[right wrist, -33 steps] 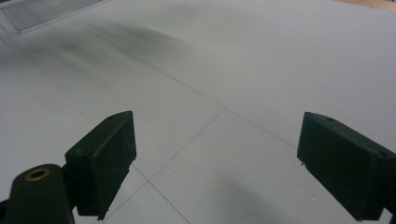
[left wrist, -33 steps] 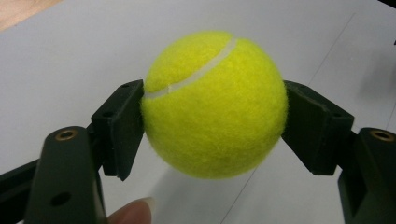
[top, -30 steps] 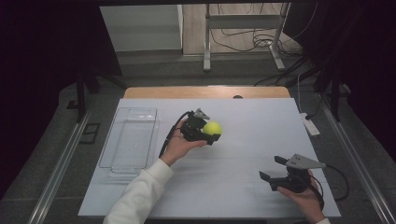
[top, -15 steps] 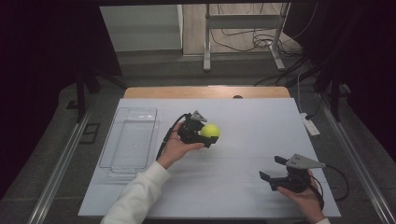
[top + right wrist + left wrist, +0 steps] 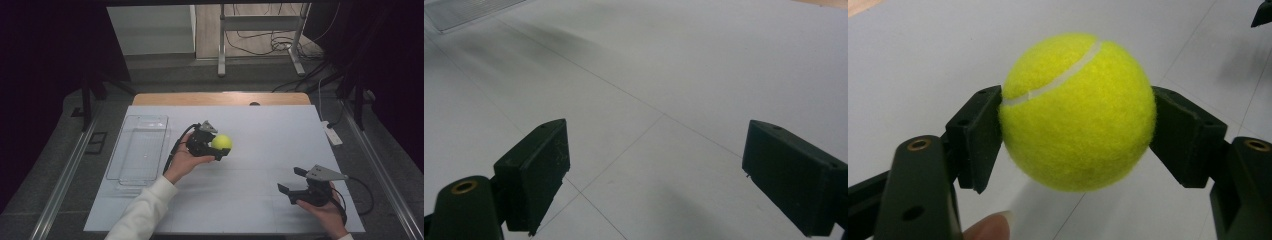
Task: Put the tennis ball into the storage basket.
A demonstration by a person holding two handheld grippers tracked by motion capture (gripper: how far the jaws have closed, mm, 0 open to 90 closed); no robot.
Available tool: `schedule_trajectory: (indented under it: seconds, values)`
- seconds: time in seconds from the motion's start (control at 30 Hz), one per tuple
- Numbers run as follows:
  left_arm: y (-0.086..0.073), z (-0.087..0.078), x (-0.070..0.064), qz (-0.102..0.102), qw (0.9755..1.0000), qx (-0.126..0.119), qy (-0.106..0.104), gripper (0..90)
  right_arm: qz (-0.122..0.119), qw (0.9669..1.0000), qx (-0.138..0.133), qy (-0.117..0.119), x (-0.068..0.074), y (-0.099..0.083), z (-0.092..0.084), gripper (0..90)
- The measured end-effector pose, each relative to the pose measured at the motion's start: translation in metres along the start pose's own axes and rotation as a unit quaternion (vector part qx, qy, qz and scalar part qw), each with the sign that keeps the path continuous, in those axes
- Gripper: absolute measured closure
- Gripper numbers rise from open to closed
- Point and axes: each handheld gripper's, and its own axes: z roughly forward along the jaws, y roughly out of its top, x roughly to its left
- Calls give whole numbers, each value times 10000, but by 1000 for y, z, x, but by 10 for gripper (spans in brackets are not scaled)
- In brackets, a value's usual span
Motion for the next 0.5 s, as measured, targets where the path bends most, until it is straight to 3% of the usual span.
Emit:
schedule_trajectory:
  seconds: [0.5]
  values:
    - [-6, -11, 0, 49, 10000, 2, 24, 279, -5, 10000, 6, -10, 0, 0, 0, 121]
